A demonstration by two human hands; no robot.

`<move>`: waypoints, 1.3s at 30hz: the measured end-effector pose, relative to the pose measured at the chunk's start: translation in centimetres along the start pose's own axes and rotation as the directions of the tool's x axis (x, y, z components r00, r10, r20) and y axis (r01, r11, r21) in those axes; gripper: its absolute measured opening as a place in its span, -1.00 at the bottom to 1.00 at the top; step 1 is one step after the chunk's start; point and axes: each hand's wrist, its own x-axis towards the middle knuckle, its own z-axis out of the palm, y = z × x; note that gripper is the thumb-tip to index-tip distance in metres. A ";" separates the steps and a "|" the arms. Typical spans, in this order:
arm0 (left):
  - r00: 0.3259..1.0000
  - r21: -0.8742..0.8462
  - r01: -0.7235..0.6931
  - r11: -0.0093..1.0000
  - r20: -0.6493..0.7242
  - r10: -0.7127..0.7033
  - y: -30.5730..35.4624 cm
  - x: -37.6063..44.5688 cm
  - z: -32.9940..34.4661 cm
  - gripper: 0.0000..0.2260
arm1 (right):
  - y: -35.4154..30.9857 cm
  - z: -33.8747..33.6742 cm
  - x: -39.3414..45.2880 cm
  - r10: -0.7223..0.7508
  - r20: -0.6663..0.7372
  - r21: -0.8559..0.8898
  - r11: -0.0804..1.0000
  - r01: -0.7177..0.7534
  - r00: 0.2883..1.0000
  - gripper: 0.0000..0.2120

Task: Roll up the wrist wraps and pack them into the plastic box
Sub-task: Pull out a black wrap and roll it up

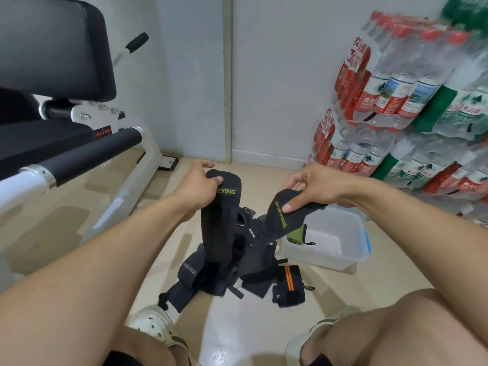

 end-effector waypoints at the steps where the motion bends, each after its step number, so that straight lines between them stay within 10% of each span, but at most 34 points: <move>1: 1.000 0.005 -0.020 1.000 -0.003 0.020 0.1 -0.1 0.1 -0.62 | -0.2 0.6 0.1 -0.013 0.011 -0.034 0.999 0.013 1.000 -0.71; 7: 0.971 -0.021 -0.232 0.972 -0.057 0.231 1.2 -0.9 -0.1 -0.33 | -2.0 2.1 -0.2 -0.112 -0.007 -0.260 0.960 0.106 0.994 -0.54; 13: 0.947 0.004 -0.309 0.951 0.089 0.308 2.2 -2.4 0.7 -0.29 | -3.3 3.6 0.3 -0.117 -0.159 0.061 0.990 0.128 0.980 -0.69; 22: 0.974 -0.318 -0.079 0.945 0.179 0.141 0.6 -1.1 0.6 -0.14 | -3.8 4.0 1.0 -0.062 -0.337 0.419 0.884 0.208 0.939 -0.80; 26: 0.993 -0.264 -0.109 0.958 0.022 0.120 0.2 -0.1 0.7 -0.19 | -4.3 3.3 0.8 0.007 -0.139 0.528 0.846 0.068 0.990 -0.63; 29: 0.990 -0.229 -0.135 0.964 0.000 0.139 -0.1 0.1 0.4 -0.22 | -4.2 2.8 0.6 -0.017 -0.012 0.510 0.860 0.020 1.000 -0.48; 39: 0.986 -0.221 -0.166 0.961 -0.060 0.156 0.2 -0.1 -0.3 -0.20 | -3.9 2.6 0.4 0.049 -0.242 0.383 0.922 0.049 0.969 -0.48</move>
